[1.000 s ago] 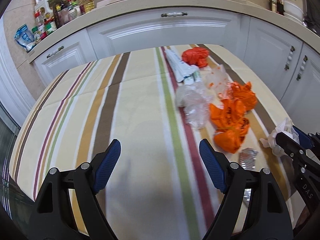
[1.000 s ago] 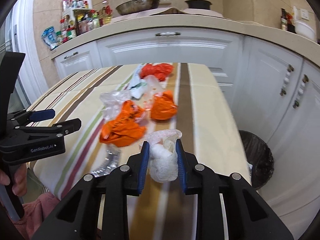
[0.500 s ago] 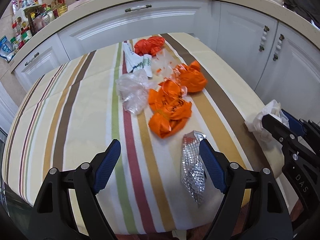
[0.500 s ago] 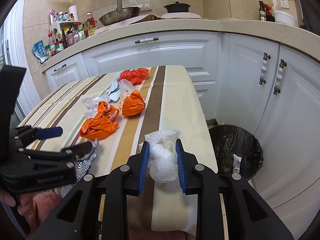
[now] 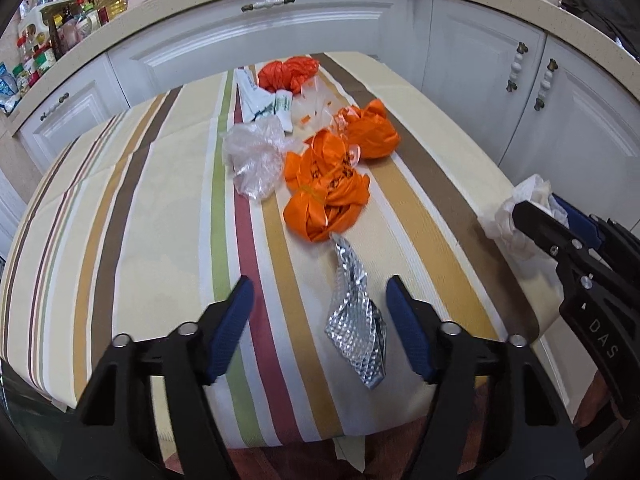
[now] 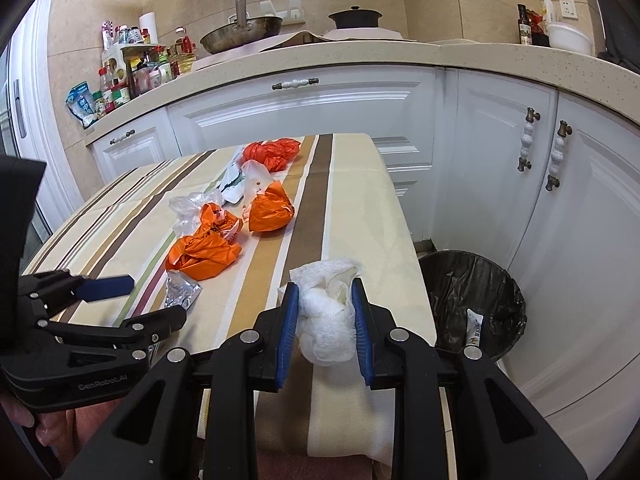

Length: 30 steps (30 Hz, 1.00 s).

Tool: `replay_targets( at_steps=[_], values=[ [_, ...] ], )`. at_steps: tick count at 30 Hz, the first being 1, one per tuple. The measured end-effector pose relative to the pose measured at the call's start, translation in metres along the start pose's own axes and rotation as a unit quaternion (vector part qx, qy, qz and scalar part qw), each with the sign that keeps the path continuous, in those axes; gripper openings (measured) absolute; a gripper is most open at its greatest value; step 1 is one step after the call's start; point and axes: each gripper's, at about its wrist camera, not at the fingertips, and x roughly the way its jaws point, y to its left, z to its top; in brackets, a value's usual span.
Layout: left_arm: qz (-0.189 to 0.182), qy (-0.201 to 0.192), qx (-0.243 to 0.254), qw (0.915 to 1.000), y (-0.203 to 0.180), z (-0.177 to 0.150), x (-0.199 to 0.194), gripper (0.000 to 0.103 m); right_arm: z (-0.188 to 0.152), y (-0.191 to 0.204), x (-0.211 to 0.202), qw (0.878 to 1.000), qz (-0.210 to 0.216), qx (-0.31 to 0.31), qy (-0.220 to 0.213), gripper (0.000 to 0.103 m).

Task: Collect trash
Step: 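Grasp the white tissue with the right gripper while the left gripper grasps the silver foil, then carry tissue and foil over the black bin and release both grippers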

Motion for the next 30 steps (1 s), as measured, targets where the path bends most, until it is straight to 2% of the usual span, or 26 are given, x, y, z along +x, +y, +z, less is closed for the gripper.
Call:
replay_targets(
  at_steps=[3, 4, 12, 20, 26, 30],
  values=[
    [-0.014, 0.013, 0.000, 0.9998, 0.001, -0.004, 0.005, 0.031, 0.000, 0.001, 0.001, 1.000, -0.001, -0.001, 0.002, 0.027],
    [-0.021, 0.016, -0.001, 0.9997, 0.002, -0.006, 0.006, 0.028, 0.000, 0.001, 0.001, 1.000, -0.001, -0.001, 0.003, 0.027],
    [-0.019, -0.021, 0.011, 0.9995, 0.003, -0.002, -0.008, 0.028, 0.002, 0.005, 0.000, 1.000, -0.009, -0.008, -0.002, 0.027],
    [-0.023, -0.062, 0.025, 0.9975, -0.003, 0.020, -0.019, 0.028, 0.010, 0.000, -0.003, 1.000, -0.027, -0.011, -0.012, 0.027],
    [-0.033, -0.090, 0.047, 0.9943, -0.022, 0.049, -0.018, 0.028, 0.020, -0.021, -0.006, 0.998, -0.059, -0.010, -0.024, 0.027],
    [-0.041, -0.113, 0.068, 0.9904, -0.046, 0.074, -0.013, 0.028, 0.028, -0.051, -0.005, 0.995, -0.097, 0.002, -0.030, 0.027]
  ],
)
